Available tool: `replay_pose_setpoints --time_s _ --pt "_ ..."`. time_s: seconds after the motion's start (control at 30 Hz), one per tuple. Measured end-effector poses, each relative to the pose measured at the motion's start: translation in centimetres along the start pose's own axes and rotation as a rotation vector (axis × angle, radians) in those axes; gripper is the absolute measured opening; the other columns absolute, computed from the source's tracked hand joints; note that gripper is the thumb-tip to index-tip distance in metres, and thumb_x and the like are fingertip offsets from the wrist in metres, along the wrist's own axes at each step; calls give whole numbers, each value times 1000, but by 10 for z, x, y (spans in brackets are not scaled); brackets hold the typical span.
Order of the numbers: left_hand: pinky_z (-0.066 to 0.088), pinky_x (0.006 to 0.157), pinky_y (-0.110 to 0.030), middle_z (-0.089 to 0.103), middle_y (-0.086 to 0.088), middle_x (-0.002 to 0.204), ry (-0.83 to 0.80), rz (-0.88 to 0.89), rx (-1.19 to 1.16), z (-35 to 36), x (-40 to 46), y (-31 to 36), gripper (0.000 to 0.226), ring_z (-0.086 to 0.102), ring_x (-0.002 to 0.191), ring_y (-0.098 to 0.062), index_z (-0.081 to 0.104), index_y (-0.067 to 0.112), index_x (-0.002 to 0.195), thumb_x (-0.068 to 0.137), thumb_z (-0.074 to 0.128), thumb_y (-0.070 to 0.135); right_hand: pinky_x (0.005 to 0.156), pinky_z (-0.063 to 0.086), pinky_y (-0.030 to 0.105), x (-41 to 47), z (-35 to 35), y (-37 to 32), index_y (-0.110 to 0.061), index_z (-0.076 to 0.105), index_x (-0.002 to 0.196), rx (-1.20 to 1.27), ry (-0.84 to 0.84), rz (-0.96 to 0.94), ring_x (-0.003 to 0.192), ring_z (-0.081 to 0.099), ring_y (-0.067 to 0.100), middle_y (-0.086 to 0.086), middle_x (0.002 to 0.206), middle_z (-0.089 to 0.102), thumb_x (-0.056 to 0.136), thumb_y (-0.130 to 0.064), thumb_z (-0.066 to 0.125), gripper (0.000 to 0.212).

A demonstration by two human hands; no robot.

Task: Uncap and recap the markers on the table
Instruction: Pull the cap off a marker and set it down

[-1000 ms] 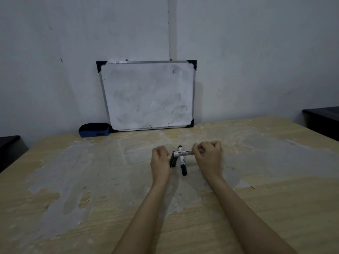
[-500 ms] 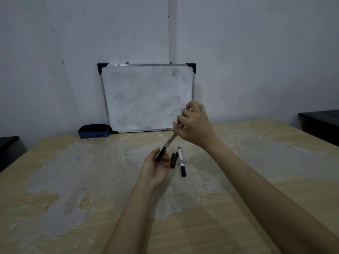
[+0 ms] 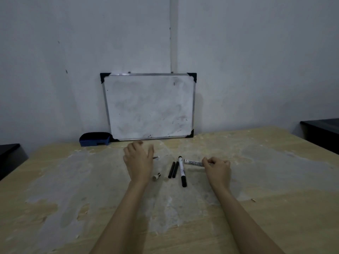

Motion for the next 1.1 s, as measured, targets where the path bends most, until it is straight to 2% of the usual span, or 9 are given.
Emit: replay_pose_setpoints --time_s 0.13,0.27,0.47,0.67,0.8,0.87,0.93,1.0,1.1 --pt "38 89 -38 57 -13 110 -276 290 181 44 -47 40 24 48 105 -29 51 6 104 89 44 24 72 41 35 2 8 8 -6 70 83 -5 -45 42 110 41 31 23 85 67 85 -27 57 25" --pt "34 96 -37 49 -13 121 -441 262 404 77 -73 34 35 40 116 -29 48 5 115 89 42 28 80 45 39 0 11 11 -6 70 83 -8 -69 48 112 42 32 23 86 67 83 -28 58 25" --pt "35 96 -35 51 -14 123 -442 193 445 82 -65 21 32 42 117 -29 46 5 117 93 42 27 82 45 40 -3 15 5 -4 70 87 -43 -124 39 116 40 33 15 76 54 83 -27 59 25" --pt "37 91 -33 58 -11 117 -408 200 396 75 -65 18 22 48 111 -27 47 9 112 93 41 18 87 44 41 -3 27 12 -14 69 80 -69 -202 51 111 43 34 22 92 67 78 -34 58 22" --pt "40 88 -34 55 -11 116 -287 227 259 56 -63 20 25 52 104 -27 51 9 114 91 43 7 84 45 39 -5 11 2 -8 68 88 -31 -101 22 112 43 32 21 95 62 83 -29 59 24" --pt "46 83 -37 57 -14 110 -218 237 149 44 -61 20 25 56 97 -29 57 6 109 86 51 -1 84 45 40 -6 -3 -7 -5 68 89 -4 -6 -25 110 43 32 12 83 57 84 -27 60 24" --pt "52 81 -40 58 -17 107 -199 233 58 40 -60 16 29 57 95 -30 60 3 106 80 54 -9 86 45 44 -8 -10 -16 -4 69 85 8 55 -89 107 43 34 -8 65 42 83 -25 62 23" --pt "53 83 -43 57 -17 108 -200 211 -24 39 -59 14 34 56 98 -29 60 3 106 77 53 -14 84 46 47 -10 -11 -22 -2 68 82 6 74 -153 103 45 34 -17 63 30 82 -24 64 22" --pt "53 84 -45 57 -20 105 -182 239 -88 34 -60 21 31 55 98 -31 61 0 104 78 53 -15 81 46 47 -10 -11 -26 -2 67 79 15 91 -206 100 45 34 -19 64 29 81 -23 66 21"
Point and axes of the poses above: each hand's wrist, its own x-axis towards the middle knuckle, its own z-axis out of the palm, y = z × x, the point moved 10 cm from there along x, towards the middle knuckle
